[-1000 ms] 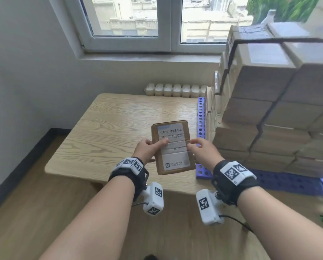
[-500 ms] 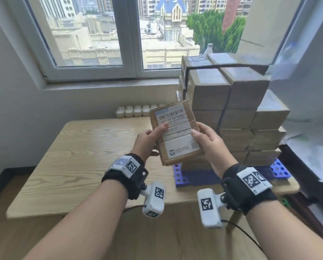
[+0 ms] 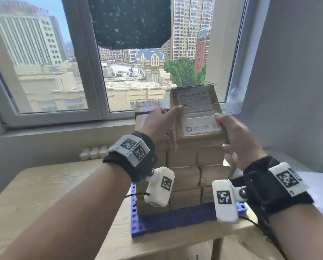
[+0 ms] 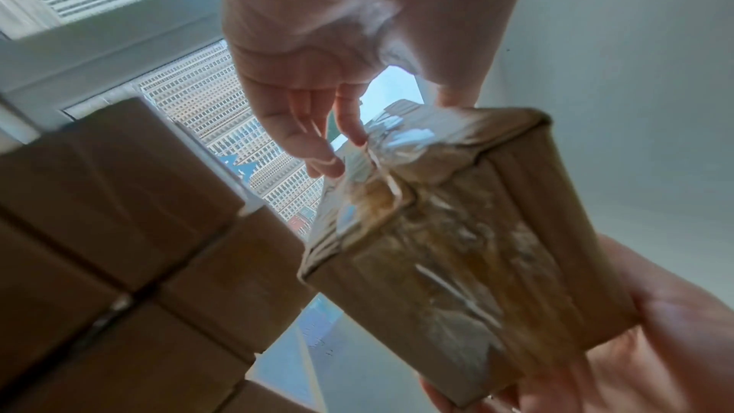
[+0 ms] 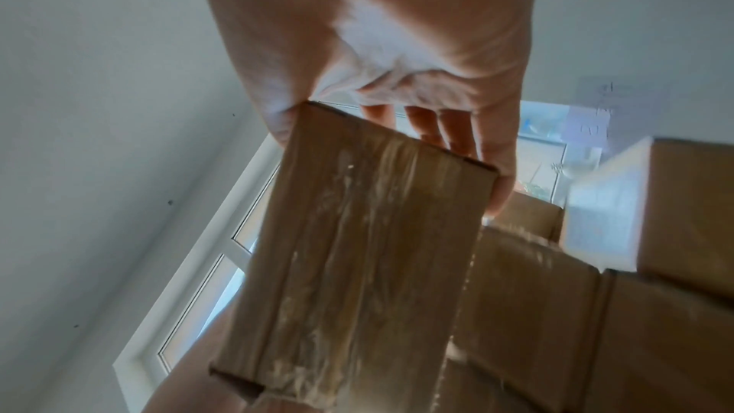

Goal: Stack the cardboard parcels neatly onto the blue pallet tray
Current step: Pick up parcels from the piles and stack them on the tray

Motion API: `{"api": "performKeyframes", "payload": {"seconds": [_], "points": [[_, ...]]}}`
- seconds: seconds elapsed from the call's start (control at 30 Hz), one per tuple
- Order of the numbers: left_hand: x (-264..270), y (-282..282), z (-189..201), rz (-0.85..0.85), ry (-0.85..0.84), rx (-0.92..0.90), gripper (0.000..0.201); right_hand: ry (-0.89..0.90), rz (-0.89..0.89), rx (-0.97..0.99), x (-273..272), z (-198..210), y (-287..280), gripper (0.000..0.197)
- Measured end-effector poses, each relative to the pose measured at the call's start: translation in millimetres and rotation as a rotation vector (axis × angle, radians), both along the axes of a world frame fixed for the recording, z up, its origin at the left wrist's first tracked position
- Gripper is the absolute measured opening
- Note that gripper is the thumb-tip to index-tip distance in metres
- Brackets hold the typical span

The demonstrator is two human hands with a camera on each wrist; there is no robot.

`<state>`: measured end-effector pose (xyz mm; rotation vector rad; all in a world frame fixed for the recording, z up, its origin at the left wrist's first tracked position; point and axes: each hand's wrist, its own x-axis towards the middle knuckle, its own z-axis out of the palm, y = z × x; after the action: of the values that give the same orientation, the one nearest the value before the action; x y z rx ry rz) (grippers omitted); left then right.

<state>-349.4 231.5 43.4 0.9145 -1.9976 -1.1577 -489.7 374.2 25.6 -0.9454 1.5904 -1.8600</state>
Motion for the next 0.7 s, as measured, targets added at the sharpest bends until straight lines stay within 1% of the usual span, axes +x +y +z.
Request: {"api": "performKeyframes", "payload": {"seconds": [0.03,0.1,0.2,0.27,0.37,0.4,0.47,0.57,0.7], "points": [[-21.5,1.4,3.1,0.009,-0.005,-0.027,0.068,0.015,-0.022,0.015,-19.3,4.7,2.3,0.019],[-63.9,3.5,7.0,0.022,-0.039,-0.096,0.06,0.036,-0.064,0.06,-59.1,11.7,3.2,0.023],[-111.9,6.9,9.6,0.043,-0.168,-0.239,0.055,0.052,-0.093,0.137,-107.7,18.4,-0.1,0.027],[-130.9,3.8,8.1,0.057,-0.279,-0.306,0.057,0.067,-0.074,0.18,-132.8,15.4,-9.0,0.026],[-140.7,-7.9,1.5,0.122,-0.407,-0.338,0.062,0.057,-0.032,0.246,-157.6,0.7,-30.3,0.029],[-141.5,-12.0,-1.2,0.142,-0.449,-0.334,0.064,0.046,-0.026,0.271,-162.4,-4.7,-38.6,0.036],[-142.4,-18.6,-8.4,0.165,-0.524,-0.322,0.063,0.031,-0.015,0.32,-173.8,-19.6,-59.6,0.057],[-144.8,-23.8,-19.9,0.179,-0.554,-0.303,0.053,0.022,0.034,0.356,-189.1,-45.6,-90.6,0.075],[-152.3,-35.3,-30.1,0.212,-0.591,-0.315,0.048,0.015,0.074,0.377,-201.9,-70.2,-118.2,0.084]]}}
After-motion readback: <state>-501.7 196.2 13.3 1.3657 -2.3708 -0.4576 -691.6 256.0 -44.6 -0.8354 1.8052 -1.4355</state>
